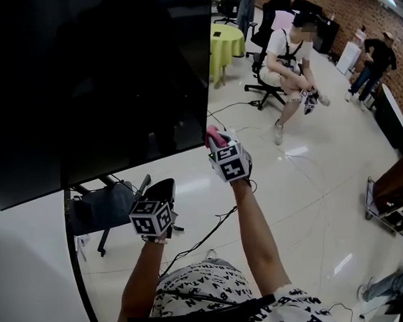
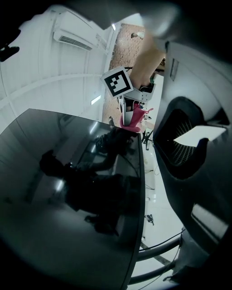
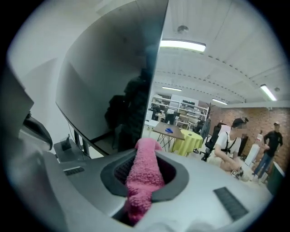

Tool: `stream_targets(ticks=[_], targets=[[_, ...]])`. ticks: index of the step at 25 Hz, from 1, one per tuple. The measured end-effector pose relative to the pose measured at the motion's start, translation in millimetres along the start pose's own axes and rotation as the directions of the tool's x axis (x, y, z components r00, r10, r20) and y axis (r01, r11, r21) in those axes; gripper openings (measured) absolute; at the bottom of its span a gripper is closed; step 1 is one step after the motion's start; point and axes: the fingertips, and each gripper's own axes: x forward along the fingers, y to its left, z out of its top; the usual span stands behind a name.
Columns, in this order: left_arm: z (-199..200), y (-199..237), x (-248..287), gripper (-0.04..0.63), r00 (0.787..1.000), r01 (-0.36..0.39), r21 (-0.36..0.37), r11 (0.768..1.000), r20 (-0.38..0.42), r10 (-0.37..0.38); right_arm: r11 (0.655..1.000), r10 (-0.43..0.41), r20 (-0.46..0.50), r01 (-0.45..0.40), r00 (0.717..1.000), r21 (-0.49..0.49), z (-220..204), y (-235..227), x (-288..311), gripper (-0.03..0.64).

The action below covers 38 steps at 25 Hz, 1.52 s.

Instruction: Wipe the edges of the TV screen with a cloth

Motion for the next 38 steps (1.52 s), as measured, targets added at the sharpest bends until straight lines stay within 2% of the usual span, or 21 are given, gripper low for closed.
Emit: stream_targets(ticks=[2,4,7,11,17,21,25,31,38], targets=[[9,-7,3,0.002,1.0,0.006,0.009,1.0,0.016,-0.006,0.999,0.017,0.012,-0.017,1.0,-0.034,9,-6,-5,0.058],[18,-9,3,0.002,0.999,0.014,0.017,1.0,0.032,-0.015,0.994,0.011,0.004,-0.01,1.0,-0.11,19,-4,-8,0.058],[33,-9,1,0.002,0.998,0.033,0.038,0.999,0.058,-0.035,0.98,-0.023,0.027,0.028,0.999,-0.197,44,1,-14,0.058],[67,-37,9,0.002,0.994,0.049,0.094,0.994,0.097,-0.058,0.962,-0.075,0.084,0.094,0.994,-0.256,79,-21,-35,0.058],[127,-46,26,0.002,0.982,0.079,0.166,0.983,0.157,-0.106,0.95,-0.124,0.174,0.167,0.977,-0.262,126,-45,-41,0.058],[156,-28,7,0.002,0.977,0.058,0.206,0.977,0.189,-0.097,0.938,-0.103,0.228,0.171,0.968,-0.301,155,-22,-36,0.058],[193,-55,-23,0.002,0.965,0.059,0.253,0.966,0.232,-0.12,0.916,-0.091,0.264,0.185,0.96,-0.356,189,-18,-79,0.058],[237,-73,-26,0.002,0.946,0.058,0.304,0.951,0.287,-0.149,0.901,-0.096,0.31,0.215,0.946,-0.376,220,-34,-92,0.058],[293,-104,-30,0.002,0.928,0.037,0.376,0.926,0.33,-0.171,0.863,-0.139,0.367,0.294,0.92,-0.41,264,-70,-119,0.058]])
